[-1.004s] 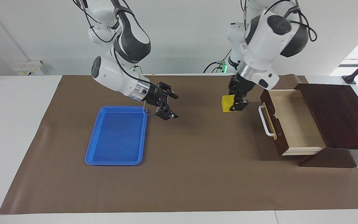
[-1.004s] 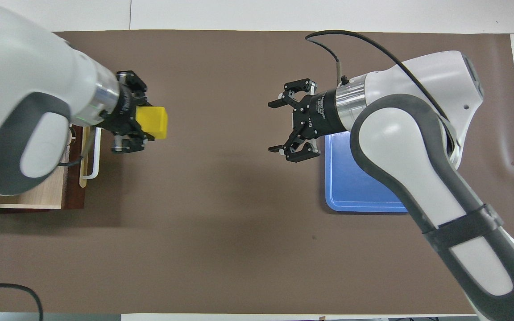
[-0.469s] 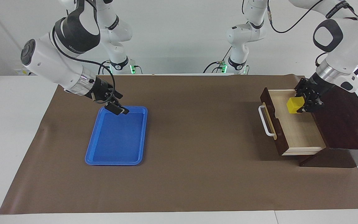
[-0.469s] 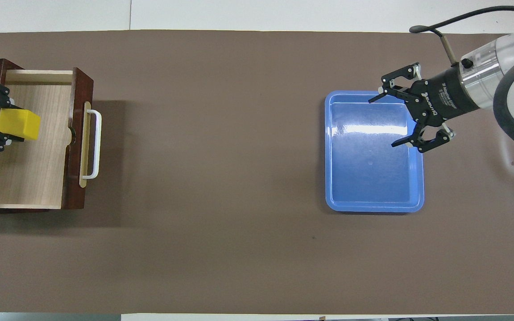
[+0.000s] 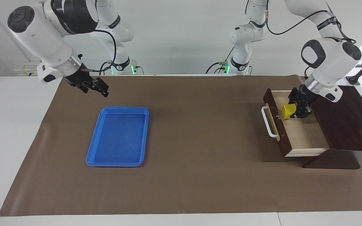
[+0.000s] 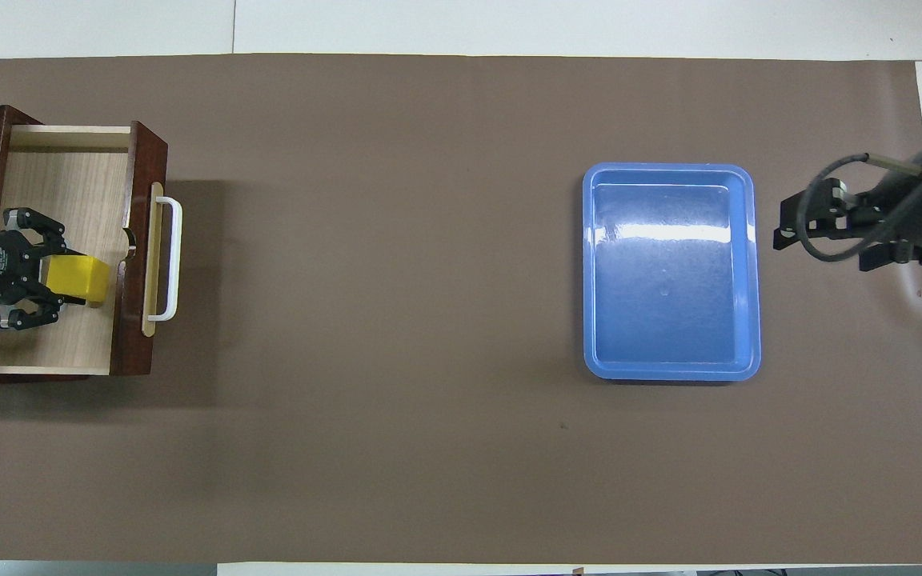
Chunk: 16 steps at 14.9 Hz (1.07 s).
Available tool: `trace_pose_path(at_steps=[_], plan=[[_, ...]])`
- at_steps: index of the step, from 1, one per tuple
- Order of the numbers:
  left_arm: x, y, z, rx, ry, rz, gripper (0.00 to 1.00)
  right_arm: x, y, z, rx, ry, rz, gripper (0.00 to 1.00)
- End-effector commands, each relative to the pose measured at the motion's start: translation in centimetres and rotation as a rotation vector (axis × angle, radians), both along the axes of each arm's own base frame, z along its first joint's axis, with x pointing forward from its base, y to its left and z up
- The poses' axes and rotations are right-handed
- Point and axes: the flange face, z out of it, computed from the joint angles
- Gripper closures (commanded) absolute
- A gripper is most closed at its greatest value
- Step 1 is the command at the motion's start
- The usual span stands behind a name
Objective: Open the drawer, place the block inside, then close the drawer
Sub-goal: 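Carry the cube into the drawer with the left gripper while the right withdraws, then open the left gripper to release the cube inside the drawer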
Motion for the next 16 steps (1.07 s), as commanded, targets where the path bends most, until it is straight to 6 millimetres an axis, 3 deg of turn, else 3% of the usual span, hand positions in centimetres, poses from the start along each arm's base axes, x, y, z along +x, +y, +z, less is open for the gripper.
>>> trace_pose_path(at_steps=[1,2,3,4,6,7,9,11,13,16], plan=[[-1.3,0.1,0.2,0.002,-0.036,-0.001,0.74,-2.4,-0.9,3.2,-0.065,-0.039,0.165,0.00],[-1.2,0.2,0.2,0.001,-0.035,-0.002,0.45,-3.2,-1.0,4.3,-0.076,-0.053,0.204,0.00],[-1.0,0.3,0.5,0.002,-0.042,0.001,0.07,-3.7,-1.1,4.9,-0.081,-0.064,0.252,0.00],[-0.6,0.1,0.8,0.004,-0.047,0.001,0.00,-3.6,-1.6,5.0,-0.080,-0.072,0.279,0.00],[0.7,-0.9,4.3,0.003,-0.077,-0.015,0.00,-2.7,-2.4,4.5,-0.078,-0.098,0.281,0.00],[1.1,-2.4,6.1,-0.001,-0.075,-0.043,0.00,-2.3,-2.5,3.7,-0.071,-0.078,0.263,0.00],[2.0,-8.8,7.0,-0.005,-0.071,-0.054,0.00,-1.8,-2.6,2.3,-0.065,-0.032,0.199,0.00],[1.6,-12.8,6.0,0.067,-0.068,-0.130,0.00,-1.6,-2.7,1.5,-0.069,-0.014,0.187,0.00],[1.2,-16.2,2.8,0.136,-0.033,-0.224,0.00,-1.9,-2.8,1.1,-0.076,0.008,0.188,0.00],[1.6,-14.3,1.4,0.171,-0.031,-0.193,0.00,-1.9,-2.9,1.3,-0.081,0.009,0.186,0.00]])
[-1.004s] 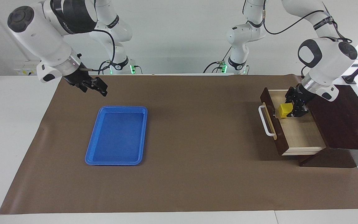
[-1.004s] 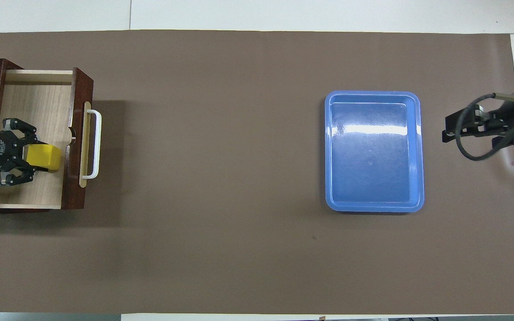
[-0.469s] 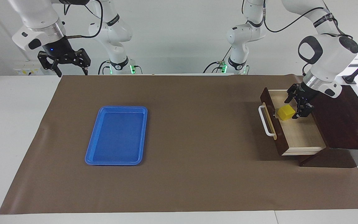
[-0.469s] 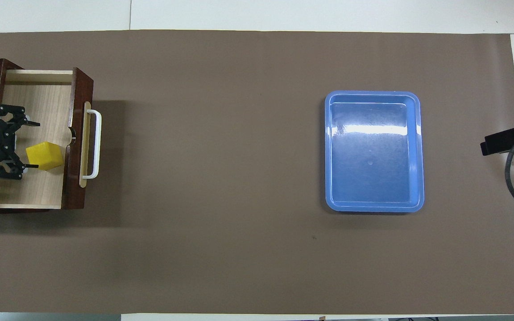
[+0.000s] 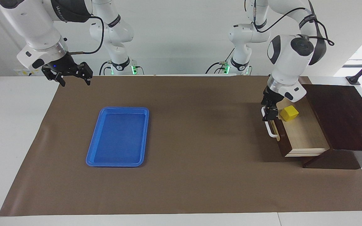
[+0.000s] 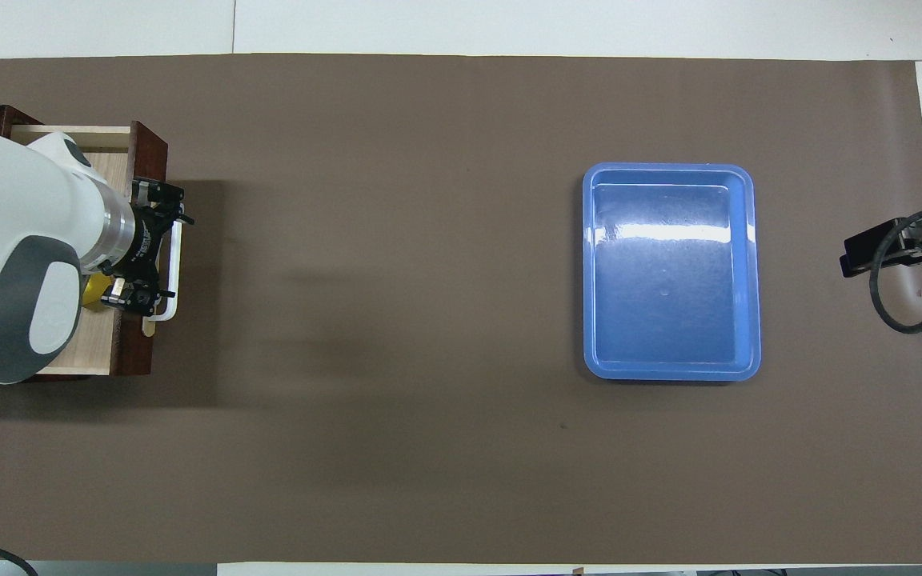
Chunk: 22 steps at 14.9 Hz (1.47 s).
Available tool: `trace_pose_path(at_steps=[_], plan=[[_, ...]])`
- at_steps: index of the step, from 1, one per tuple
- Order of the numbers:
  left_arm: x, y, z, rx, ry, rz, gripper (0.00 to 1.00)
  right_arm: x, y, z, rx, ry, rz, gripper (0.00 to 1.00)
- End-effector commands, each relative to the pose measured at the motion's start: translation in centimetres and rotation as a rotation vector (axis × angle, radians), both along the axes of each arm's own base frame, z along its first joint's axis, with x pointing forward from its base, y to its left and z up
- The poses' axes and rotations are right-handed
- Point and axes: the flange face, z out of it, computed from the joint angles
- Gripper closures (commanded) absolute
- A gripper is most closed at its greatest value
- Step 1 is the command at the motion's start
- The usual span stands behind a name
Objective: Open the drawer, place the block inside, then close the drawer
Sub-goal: 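Push the drawer shut with the left gripper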
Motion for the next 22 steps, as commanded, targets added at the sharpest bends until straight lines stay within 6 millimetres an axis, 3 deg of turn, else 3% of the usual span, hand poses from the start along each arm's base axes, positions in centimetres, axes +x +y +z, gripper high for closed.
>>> trace_pose_path(at_steps=[1,4,7,11,20,22], plan=[[0.8,4.6,-0.9,0.021,-0.017,0.058,0.00,-0.7,-0.4,0.3,-0.022,0.008,-0.017,0.00],[1.7,7.8,-0.5,0.016,-0.051,0.107,0.00,-0.8,-0.5,0.6,-0.047,0.010,-0.014,0.00],[2.0,8.8,-0.9,0.017,-0.044,0.099,0.00,-1.0,-0.4,0.6,-0.050,0.012,-0.013,0.00],[2.0,14.0,-0.9,0.021,-0.045,0.117,0.00,-0.9,-0.4,0.8,-0.048,0.003,-0.010,0.00],[1.8,17.8,-0.9,0.023,-0.065,0.174,0.00,-0.9,-0.7,1.1,-0.046,-0.003,-0.008,0.00],[1.5,19.7,-0.9,0.024,-0.065,0.210,0.00,-0.9,-0.8,1.0,-0.046,-0.001,-0.010,0.00]])
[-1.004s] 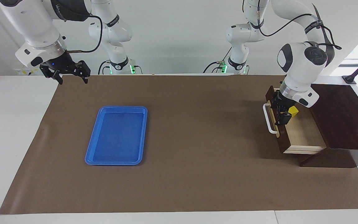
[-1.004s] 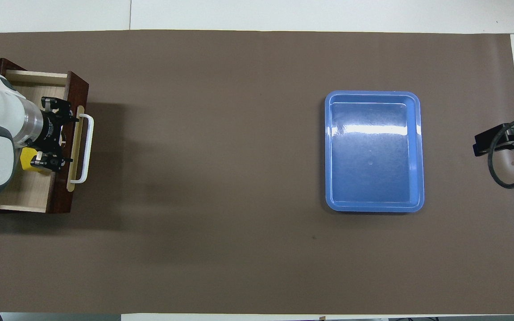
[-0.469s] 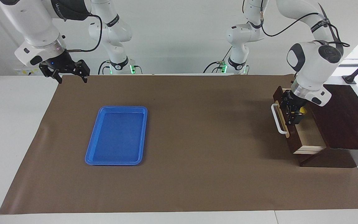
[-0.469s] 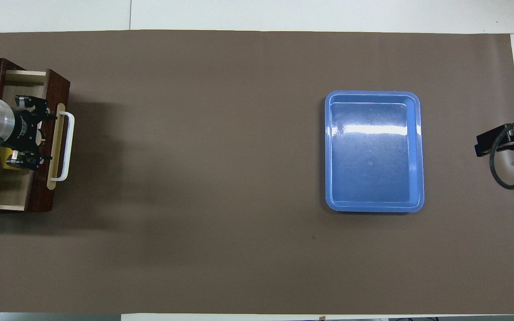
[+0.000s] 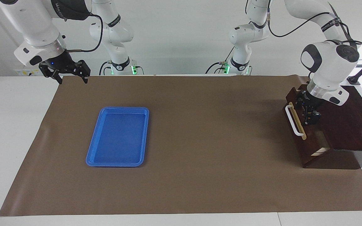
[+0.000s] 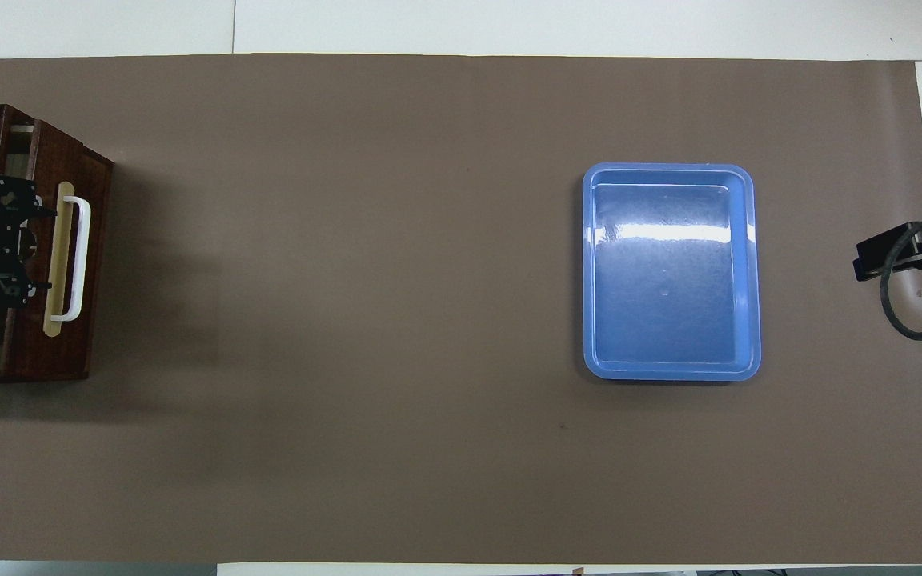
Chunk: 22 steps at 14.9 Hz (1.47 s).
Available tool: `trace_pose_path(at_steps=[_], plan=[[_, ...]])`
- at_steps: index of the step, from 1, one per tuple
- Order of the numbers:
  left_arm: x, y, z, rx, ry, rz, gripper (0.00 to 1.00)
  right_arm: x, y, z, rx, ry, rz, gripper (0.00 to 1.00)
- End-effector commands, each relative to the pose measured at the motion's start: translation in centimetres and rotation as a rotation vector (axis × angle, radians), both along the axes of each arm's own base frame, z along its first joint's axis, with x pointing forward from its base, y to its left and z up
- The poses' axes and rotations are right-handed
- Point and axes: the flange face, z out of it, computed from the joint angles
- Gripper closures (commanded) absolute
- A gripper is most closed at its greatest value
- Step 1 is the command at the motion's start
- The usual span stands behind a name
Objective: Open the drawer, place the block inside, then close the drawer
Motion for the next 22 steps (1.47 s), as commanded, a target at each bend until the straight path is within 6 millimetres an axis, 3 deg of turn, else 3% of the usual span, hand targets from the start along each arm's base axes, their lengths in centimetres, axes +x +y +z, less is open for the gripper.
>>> trace_pose_path(at_steps=[1,3,6,8,9,11,13,16,18,22], plan=[[-0.6,3.3,-0.2,0.020,-0.005,0.033,0.00,-0.4,-0.4,0.4,-0.017,-0.001,-0.007,0.00],[-0.9,3.9,-0.3,0.020,-0.002,0.050,0.00,-0.5,-0.5,0.4,-0.012,0.000,-0.008,0.00],[-0.9,3.4,-0.3,0.019,0.010,0.039,0.00,-0.5,-0.5,0.4,-0.011,0.002,-0.008,0.00],[-0.6,2.3,-0.4,0.010,0.003,0.022,0.00,-0.5,-0.5,0.3,-0.011,0.003,-0.008,0.00],[-0.4,0.7,-0.3,0.009,0.008,0.003,0.00,-0.5,-0.5,0.4,-0.011,0.002,-0.008,0.00],[-0.5,-1.5,1.1,0.014,0.001,-0.041,0.00,-0.5,-0.5,0.4,-0.011,0.004,-0.008,0.00],[0.0,-1.2,4.2,0.019,-0.010,-0.054,0.00,-0.5,-0.5,0.4,-0.010,0.002,-0.007,0.00],[-1.0,-1.9,8.4,0.028,0.092,-0.441,0.00,-0.5,-0.5,0.4,-0.010,0.002,-0.007,0.00],[-1.7,-4.3,10.4,0.025,0.145,-0.712,0.00,-0.5,-0.5,0.4,-0.010,0.002,-0.007,0.00],[-2.1,-8.0,11.0,-0.006,0.227,-1.120,0.00,-0.5,-0.5,0.4,-0.010,0.002,-0.007,0.00]])
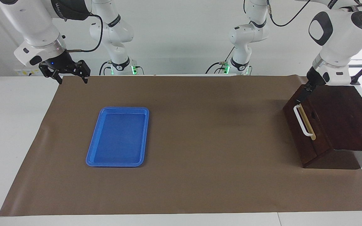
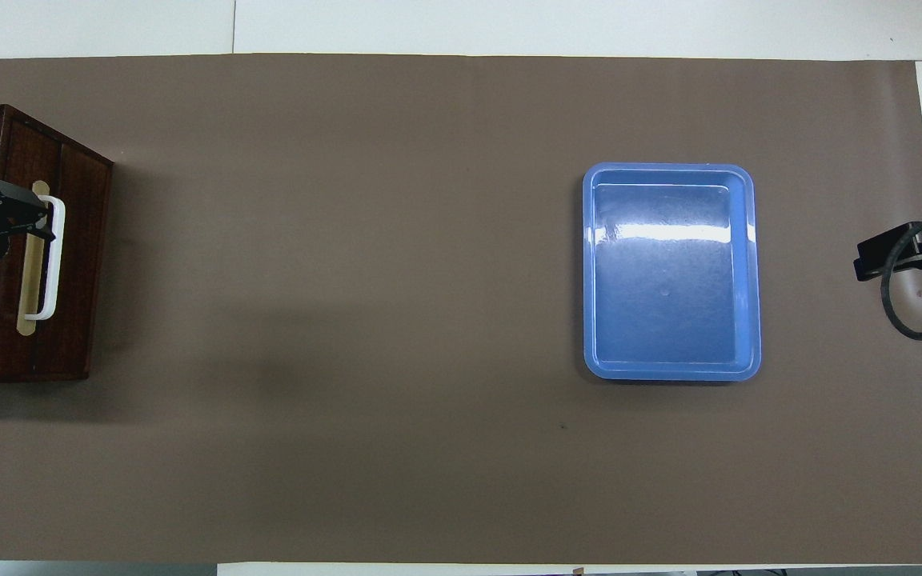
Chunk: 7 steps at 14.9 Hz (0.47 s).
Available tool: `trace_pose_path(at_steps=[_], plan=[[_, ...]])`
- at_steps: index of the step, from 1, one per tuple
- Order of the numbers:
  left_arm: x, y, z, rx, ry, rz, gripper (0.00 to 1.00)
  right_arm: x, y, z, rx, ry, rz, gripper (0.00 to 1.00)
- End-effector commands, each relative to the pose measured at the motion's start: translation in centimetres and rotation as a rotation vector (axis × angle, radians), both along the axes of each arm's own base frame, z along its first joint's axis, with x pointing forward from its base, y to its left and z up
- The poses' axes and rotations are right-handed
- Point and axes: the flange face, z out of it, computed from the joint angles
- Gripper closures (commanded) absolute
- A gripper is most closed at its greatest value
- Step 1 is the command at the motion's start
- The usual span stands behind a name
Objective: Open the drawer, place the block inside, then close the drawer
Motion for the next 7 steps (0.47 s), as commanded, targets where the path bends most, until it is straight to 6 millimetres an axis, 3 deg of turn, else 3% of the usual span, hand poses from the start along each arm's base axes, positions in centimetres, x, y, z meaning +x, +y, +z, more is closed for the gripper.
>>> trace_pose_path(at_steps=[1,7], plan=[[0.3,-2.3,1.1,-0.020,0.071,-0.218,0.00,-0.5,-0.4,0.4,-0.010,0.002,-0.006,0.00],[-0.3,-4.8,2.0,-0.093,0.063,-0.329,0.00,-0.5,-0.4,0.4,-0.010,0.002,-0.005,0.00]])
